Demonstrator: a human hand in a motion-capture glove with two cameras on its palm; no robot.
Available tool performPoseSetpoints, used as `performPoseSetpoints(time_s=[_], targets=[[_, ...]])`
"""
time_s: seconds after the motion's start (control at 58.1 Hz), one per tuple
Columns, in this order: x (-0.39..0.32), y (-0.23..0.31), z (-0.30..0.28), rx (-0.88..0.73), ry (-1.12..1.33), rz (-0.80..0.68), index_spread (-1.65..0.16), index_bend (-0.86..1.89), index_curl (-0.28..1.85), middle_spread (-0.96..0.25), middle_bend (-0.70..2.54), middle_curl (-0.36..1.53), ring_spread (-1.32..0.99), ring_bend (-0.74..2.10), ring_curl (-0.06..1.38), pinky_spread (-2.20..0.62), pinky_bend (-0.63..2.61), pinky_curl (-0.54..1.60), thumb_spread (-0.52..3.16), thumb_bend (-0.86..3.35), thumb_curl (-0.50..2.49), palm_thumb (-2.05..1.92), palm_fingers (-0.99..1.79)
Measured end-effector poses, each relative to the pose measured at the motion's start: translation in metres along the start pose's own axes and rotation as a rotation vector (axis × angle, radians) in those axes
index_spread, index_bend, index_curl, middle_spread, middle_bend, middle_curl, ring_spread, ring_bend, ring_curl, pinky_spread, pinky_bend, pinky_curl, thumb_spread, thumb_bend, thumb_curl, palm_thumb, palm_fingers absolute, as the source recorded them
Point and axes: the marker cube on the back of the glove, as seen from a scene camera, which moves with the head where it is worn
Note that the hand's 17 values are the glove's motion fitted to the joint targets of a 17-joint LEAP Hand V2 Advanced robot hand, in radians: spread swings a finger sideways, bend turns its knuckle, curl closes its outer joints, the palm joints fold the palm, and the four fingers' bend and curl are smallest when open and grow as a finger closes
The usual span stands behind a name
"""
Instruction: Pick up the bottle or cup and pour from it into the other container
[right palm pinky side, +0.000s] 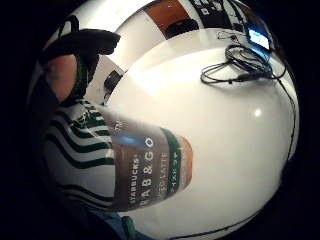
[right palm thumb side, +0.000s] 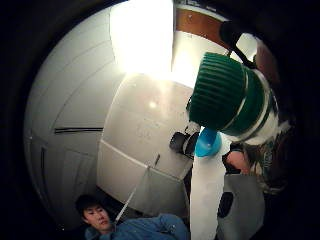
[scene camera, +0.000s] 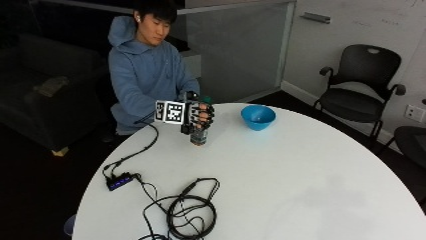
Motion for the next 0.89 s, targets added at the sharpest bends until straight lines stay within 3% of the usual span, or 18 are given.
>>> performPoseSetpoints(time_s=[0.396, 0.619, 0.894], targets=[[-0.077, -0.04, 0.082, -0.179, 0.245, -0.043, -0.12, 0.14, 0.39, -0.05, 0.25, 0.52, -0.19, 0.37, 0.46, -0.11, 0.4, 0.35, 0.22, -0.03, 0.69, 1.13, 1.08], [-0.114, -0.066, 0.148, -0.428, 0.664, -0.111, -0.12, 0.15, 0.4, -0.05, 0.24, 0.53, -0.18, 0.37, 0.47, -0.11, 0.39, 0.36, 0.21, -0.03, 0.7, 1.13, 1.09], [-0.126, -0.071, 0.223, -0.623, 1.192, -0.226, -0.12, 0.15, 0.4, -0.05, 0.24, 0.54, -0.18, 0.36, 0.48, -0.12, 0.38, 0.36, 0.2, -0.04, 0.71, 1.12, 1.1]])
